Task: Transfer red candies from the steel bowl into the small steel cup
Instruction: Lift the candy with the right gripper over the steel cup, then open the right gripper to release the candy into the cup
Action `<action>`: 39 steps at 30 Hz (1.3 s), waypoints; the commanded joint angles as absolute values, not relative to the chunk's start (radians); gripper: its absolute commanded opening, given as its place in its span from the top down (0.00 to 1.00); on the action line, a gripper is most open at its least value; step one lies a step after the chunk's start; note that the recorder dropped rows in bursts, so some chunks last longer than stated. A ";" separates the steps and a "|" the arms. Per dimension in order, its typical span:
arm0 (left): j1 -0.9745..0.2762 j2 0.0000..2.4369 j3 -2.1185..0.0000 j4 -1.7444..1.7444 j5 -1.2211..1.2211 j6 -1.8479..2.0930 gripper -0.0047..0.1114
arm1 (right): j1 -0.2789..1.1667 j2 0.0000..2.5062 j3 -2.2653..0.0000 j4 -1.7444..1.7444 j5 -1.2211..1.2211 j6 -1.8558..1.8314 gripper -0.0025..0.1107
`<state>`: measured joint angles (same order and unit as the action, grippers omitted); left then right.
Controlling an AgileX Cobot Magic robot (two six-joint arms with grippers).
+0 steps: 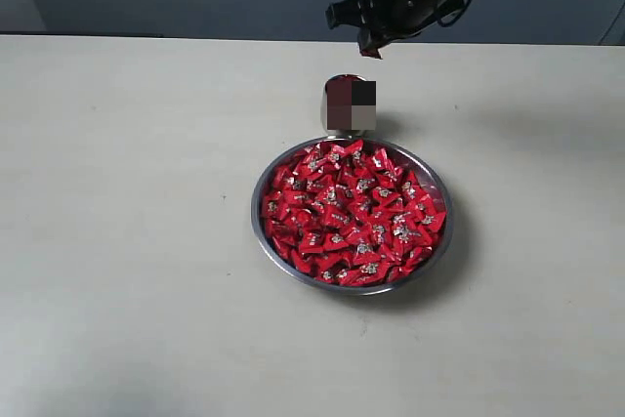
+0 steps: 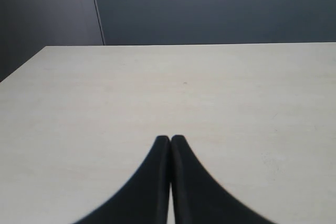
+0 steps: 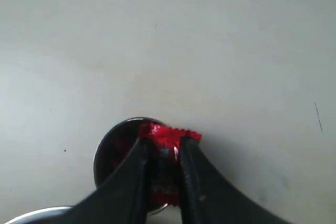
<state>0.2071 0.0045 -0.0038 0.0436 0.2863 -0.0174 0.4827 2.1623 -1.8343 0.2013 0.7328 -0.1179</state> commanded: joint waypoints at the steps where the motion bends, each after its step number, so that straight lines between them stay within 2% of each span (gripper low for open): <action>1: 0.208 0.000 0.000 0.045 0.284 -0.020 0.96 | 0.478 2.183 -1.857 0.216 0.749 -0.162 0.99; 18: 0.208 0.000 0.000 0.045 0.284 -0.020 0.96 | 0.480 2.250 -1.860 0.368 0.745 -0.292 0.99; 36: 0.208 0.000 0.000 0.045 0.284 -0.020 0.96 | 0.480 2.258 -1.860 0.368 0.721 -0.315 0.98; 37: 0.208 0.000 0.000 0.045 0.284 -0.020 0.96 | 0.480 2.258 -1.860 0.368 0.723 -0.315 0.98; 39: 0.208 0.000 0.000 0.045 0.284 -0.020 0.96 | 0.480 2.258 -1.860 0.368 0.723 -0.315 0.85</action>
<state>0.2071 0.0045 -0.0038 0.0436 0.2863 -0.0174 0.4827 2.2624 -1.8533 0.3746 0.7355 -0.3058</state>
